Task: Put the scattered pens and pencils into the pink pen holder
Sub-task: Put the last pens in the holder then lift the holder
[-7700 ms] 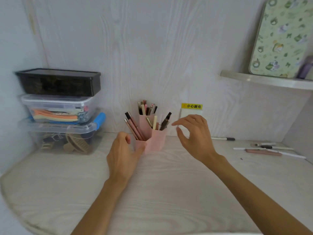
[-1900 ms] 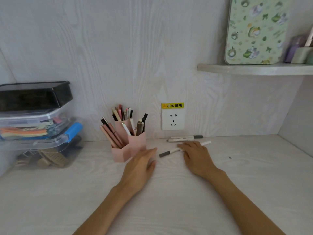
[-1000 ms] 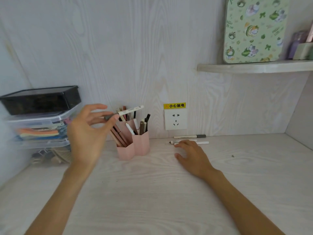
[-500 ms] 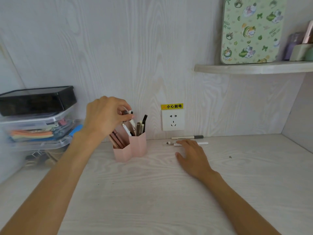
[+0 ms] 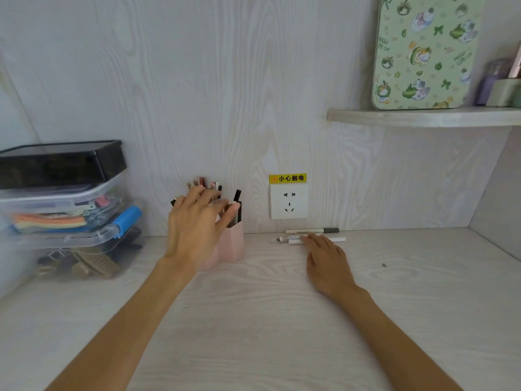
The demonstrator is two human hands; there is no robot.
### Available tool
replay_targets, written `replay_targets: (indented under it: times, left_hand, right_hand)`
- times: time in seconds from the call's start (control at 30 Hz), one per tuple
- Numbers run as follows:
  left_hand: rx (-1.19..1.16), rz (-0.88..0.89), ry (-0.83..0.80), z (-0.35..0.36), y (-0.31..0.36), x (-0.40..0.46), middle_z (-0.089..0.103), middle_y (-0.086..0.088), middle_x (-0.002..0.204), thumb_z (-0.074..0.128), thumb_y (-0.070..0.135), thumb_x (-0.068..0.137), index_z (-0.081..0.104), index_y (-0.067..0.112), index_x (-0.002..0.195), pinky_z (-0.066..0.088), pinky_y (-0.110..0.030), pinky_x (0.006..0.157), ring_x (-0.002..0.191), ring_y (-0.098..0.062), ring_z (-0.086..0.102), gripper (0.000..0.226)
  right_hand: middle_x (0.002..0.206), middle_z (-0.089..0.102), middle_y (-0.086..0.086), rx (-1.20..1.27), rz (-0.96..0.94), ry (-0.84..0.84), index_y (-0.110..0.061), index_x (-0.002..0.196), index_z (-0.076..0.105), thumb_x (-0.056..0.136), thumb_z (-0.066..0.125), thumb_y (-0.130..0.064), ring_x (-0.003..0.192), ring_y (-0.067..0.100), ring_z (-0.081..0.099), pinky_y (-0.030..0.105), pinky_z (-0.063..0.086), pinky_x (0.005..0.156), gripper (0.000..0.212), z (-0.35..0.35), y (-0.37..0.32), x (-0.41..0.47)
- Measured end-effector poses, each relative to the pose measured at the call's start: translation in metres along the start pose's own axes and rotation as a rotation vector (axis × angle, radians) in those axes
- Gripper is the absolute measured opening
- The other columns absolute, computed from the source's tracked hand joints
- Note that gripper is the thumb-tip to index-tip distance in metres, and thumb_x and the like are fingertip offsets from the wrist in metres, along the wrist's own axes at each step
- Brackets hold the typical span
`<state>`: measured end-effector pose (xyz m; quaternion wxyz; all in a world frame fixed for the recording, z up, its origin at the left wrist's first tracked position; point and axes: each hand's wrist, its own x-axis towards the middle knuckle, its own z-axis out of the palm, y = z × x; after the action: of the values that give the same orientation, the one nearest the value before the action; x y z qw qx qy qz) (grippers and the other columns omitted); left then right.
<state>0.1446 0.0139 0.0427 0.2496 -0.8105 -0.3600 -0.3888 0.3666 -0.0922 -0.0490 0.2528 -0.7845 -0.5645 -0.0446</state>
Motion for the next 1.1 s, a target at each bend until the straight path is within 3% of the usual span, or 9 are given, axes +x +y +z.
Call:
replay_targets:
  times: [0.1, 0.23, 0.43, 0.6, 0.7, 0.8, 0.9, 0.97, 1.1]
  left_hand:
    - [-0.015, 0.015, -0.089, 0.003, -0.001, -0.007, 0.055, -0.003, 0.132, 0.037, 0.056, 0.089, 0.069, 0.019, 0.108, 0.038, -0.04, 0.09, 0.125, -0.023, 0.042, 0.053]
    - [-0.117, -0.122, -0.059, 0.0, -0.011, -0.03, 0.039, -0.005, 0.145, 0.041, 0.063, 0.083, 0.044, 0.016, 0.136, 0.029, -0.04, 0.106, 0.133, -0.023, 0.033, 0.071]
    - [-0.422, -0.612, 0.036, 0.002, -0.033, -0.075, 0.042, -0.009, 0.13, 0.081, 0.05, 0.06, 0.04, 0.013, 0.129, 0.04, -0.036, 0.093, 0.115, -0.024, 0.045, 0.089]
    - [-0.726, -0.849, -0.192, 0.017, -0.048, -0.083, 0.052, 0.0, 0.126, 0.074, 0.063, 0.052, 0.041, 0.02, 0.129, 0.047, -0.037, 0.084, 0.102, -0.014, 0.051, 0.094]
    - [-0.804, -0.813, -0.28, 0.025, -0.051, -0.083, 0.058, 0.004, 0.123, 0.075, 0.06, 0.059, 0.051, 0.022, 0.125, 0.049, -0.039, 0.09, 0.106, -0.015, 0.054, 0.081]
    - [-0.81, -0.737, -0.316, 0.025, -0.051, -0.081, 0.061, 0.014, 0.113, 0.076, 0.052, 0.066, 0.059, 0.028, 0.118, 0.05, -0.035, 0.088, 0.103, -0.009, 0.057, 0.06]
    - [-0.837, -0.716, -0.331, 0.024, -0.053, -0.084, 0.065, 0.024, 0.099, 0.073, 0.055, 0.068, 0.065, 0.037, 0.103, 0.051, -0.028, 0.081, 0.094, 0.0, 0.061, 0.04]
    - [-0.842, -0.713, -0.325, 0.022, -0.053, -0.085, 0.066, 0.027, 0.094, 0.071, 0.058, 0.067, 0.065, 0.039, 0.099, 0.05, -0.025, 0.079, 0.091, 0.006, 0.061, 0.037]
    - [-0.859, -0.727, -0.317, 0.02, -0.054, -0.085, 0.066, 0.03, 0.089, 0.073, 0.057, 0.066, 0.065, 0.041, 0.097, 0.046, -0.018, 0.074, 0.088, 0.012, 0.059, 0.036]
  right_hand:
    - [0.14, 0.042, 0.001, 0.039, -0.027, 0.051, -0.021, 0.132, 0.045, 0.09, 0.04, -0.007, 0.132, 0.019, 0.034, 0.035, 0.028, 0.106, 0.045, -0.002, -0.002, -0.001]
    - [0.119, 0.055, 0.003, 0.05, -0.039, 0.111, -0.02, 0.123, 0.054, 0.088, 0.048, -0.011, 0.111, 0.025, 0.048, 0.036, 0.035, 0.094, 0.037, -0.006, -0.004, -0.002]
    - [0.102, 0.058, 0.004, -0.036, -0.063, 0.141, -0.021, 0.108, 0.067, 0.087, 0.056, -0.018, 0.099, 0.026, 0.051, 0.034, 0.036, 0.081, 0.024, -0.01, -0.008, -0.003]
    - [0.109, 0.059, -0.003, -0.136, -0.199, -0.032, -0.019, 0.107, 0.06, 0.093, 0.05, -0.025, 0.105, 0.018, 0.05, 0.023, 0.033, 0.075, 0.019, -0.025, -0.015, 0.003]
    - [0.097, 0.062, -0.006, -0.075, -0.244, 0.026, -0.021, 0.106, 0.054, 0.095, 0.045, -0.028, 0.093, 0.015, 0.057, 0.028, 0.043, 0.072, 0.015, -0.048, -0.038, 0.012]
    - [0.09, 0.064, -0.004, 0.312, -0.245, 0.248, -0.021, 0.109, 0.046, 0.094, 0.049, -0.024, 0.083, 0.014, 0.062, 0.028, 0.05, 0.071, 0.016, -0.075, -0.085, 0.03]
    - [0.091, 0.069, 0.002, 0.631, -0.284, 0.404, -0.026, 0.125, 0.037, 0.092, 0.052, -0.021, 0.08, 0.011, 0.065, 0.024, 0.053, 0.073, 0.037, -0.094, -0.137, 0.049]
    - [0.091, 0.069, 0.004, 0.707, -0.316, 0.468, -0.028, 0.131, 0.033, 0.093, 0.052, -0.02, 0.079, 0.009, 0.066, 0.022, 0.053, 0.072, 0.043, -0.099, -0.164, 0.06]
    - [0.092, 0.07, 0.003, 0.745, -0.317, 0.58, -0.024, 0.126, 0.041, 0.093, 0.051, -0.018, 0.081, 0.012, 0.066, 0.018, 0.051, 0.071, 0.035, -0.092, -0.198, 0.079]
